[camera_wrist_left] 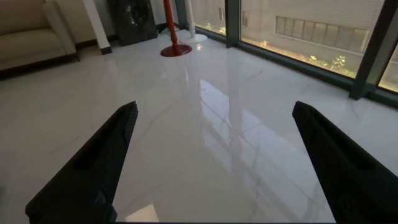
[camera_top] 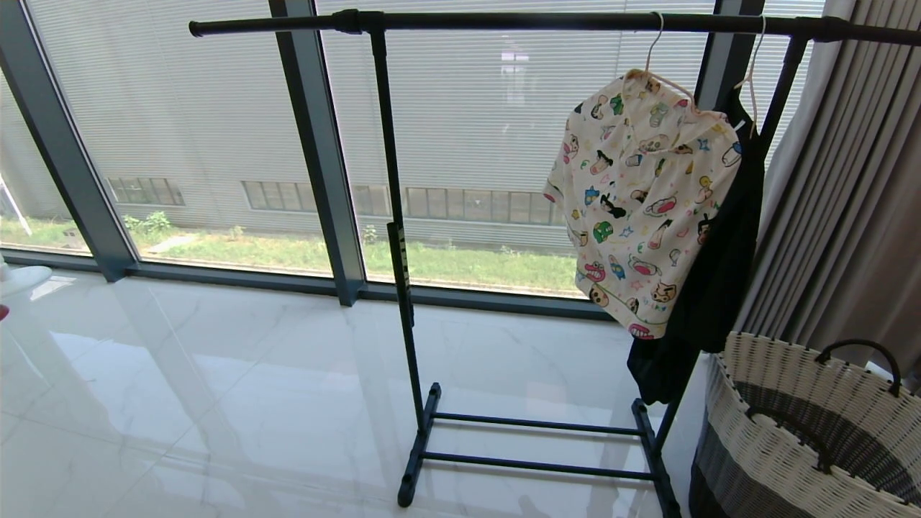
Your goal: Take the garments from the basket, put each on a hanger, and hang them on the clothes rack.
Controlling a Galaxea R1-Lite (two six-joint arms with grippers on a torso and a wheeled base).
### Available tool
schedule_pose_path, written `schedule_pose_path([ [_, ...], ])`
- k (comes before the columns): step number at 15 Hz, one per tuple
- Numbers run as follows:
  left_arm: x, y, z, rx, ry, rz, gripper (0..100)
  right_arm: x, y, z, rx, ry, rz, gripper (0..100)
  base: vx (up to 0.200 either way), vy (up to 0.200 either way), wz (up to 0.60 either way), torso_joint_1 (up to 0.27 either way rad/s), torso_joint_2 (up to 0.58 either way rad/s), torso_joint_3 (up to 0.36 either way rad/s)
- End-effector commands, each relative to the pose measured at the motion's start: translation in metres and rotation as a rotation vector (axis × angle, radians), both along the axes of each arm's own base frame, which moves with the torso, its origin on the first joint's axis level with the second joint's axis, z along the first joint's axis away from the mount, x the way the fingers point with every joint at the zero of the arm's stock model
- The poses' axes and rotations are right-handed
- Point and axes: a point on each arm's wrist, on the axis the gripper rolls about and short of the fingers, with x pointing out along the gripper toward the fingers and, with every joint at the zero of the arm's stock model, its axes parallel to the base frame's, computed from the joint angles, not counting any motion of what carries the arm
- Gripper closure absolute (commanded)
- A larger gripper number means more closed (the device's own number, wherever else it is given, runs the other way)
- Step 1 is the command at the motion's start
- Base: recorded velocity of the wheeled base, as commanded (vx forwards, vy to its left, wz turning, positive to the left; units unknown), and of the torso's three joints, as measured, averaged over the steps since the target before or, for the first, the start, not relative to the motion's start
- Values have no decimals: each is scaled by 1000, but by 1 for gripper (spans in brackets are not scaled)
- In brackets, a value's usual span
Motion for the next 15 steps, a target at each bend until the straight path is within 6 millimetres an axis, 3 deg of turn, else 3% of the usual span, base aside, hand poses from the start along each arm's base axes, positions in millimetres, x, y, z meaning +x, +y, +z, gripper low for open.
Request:
schedule_pose_path([
  [1,-6,-1,-7,-8,-20,-31,0,-5,0,-6,11,-57,-7,0,0,0,0,0,0,0],
  [4,-4,-4,4,19,-125,-187,0,-3,0,-8,35,-90,-8,0,0,0,0,0,0,0],
  [7,-2,-8,4,27,-121,-375,0,1,0,-8,39,-190,-2,0,0,0,0,0,0,0],
  [9,1,-12,-5,-24,-51,-591,0,1,0,-7,37,-194,-4,0,0,0,0,0,0,0],
  [15,1,-13,-13,-75,5,-643,0,1,0,-6,-22,-167,-3,0,0,0,0,0,0,0],
])
